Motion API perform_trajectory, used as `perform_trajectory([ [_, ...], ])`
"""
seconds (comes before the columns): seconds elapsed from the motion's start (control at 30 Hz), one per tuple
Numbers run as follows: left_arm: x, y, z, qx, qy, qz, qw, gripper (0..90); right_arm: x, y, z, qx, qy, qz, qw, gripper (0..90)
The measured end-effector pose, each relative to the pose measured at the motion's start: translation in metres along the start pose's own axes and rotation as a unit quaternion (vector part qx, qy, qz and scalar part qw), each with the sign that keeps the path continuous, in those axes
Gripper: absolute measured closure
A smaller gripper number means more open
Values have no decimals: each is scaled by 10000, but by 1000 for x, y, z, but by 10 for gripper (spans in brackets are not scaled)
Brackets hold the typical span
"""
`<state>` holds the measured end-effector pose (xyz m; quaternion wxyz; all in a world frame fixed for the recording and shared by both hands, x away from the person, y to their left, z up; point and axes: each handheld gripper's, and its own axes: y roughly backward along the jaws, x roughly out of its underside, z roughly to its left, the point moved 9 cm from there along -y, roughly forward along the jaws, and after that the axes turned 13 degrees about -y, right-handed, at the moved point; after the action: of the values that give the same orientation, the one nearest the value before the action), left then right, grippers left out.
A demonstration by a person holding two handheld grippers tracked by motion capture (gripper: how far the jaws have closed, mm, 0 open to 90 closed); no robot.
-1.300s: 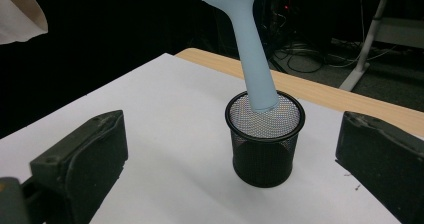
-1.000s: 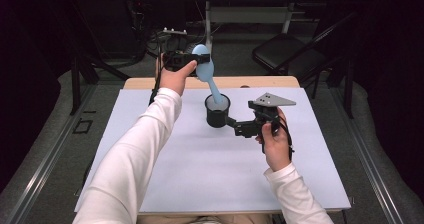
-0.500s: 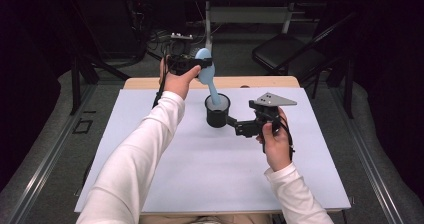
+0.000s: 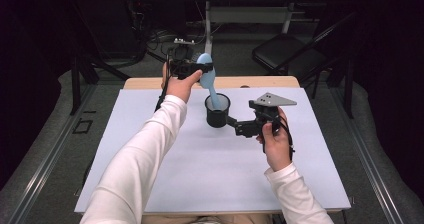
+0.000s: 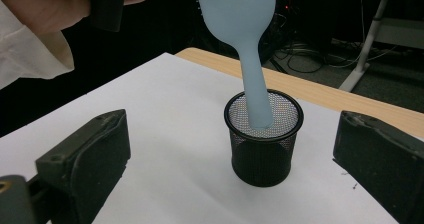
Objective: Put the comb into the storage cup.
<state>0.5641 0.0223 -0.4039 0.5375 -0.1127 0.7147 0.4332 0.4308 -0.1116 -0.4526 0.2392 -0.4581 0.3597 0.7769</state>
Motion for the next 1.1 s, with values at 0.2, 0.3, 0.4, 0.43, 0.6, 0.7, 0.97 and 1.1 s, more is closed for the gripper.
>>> perform_trajectory([
  [0.2,6,-5,-2,12,-9,53,10000,490,0,0,1,-13,27,11,10000,14],
  [0.3,9,-7,-2,-10,-10,78,10000,490,0,-1,1,-8,42,14,10000,16],
  [0.4,11,-9,-2,-23,-3,104,9999,490,0,0,1,-9,36,8,10000,17],
  [0.43,11,-10,-2,-30,-14,101,9999,490,0,0,0,-9,48,-4,10000,17],
  [0.6,14,-13,-3,-13,16,147,9999,490,0,-1,1,-12,26,1,10000,17],
  [0.7,16,-14,-2,-43,-17,166,9999,489,0,-1,0,-10,41,13,10000,17],
  [0.97,18,-17,-3,-20,-64,202,9998,489,1,-1,0,-13,36,27,10000,17],
  [1.1,20,-19,-5,-33,-98,248,9996,489,1,-1,1,-15,36,26,10000,17],
])
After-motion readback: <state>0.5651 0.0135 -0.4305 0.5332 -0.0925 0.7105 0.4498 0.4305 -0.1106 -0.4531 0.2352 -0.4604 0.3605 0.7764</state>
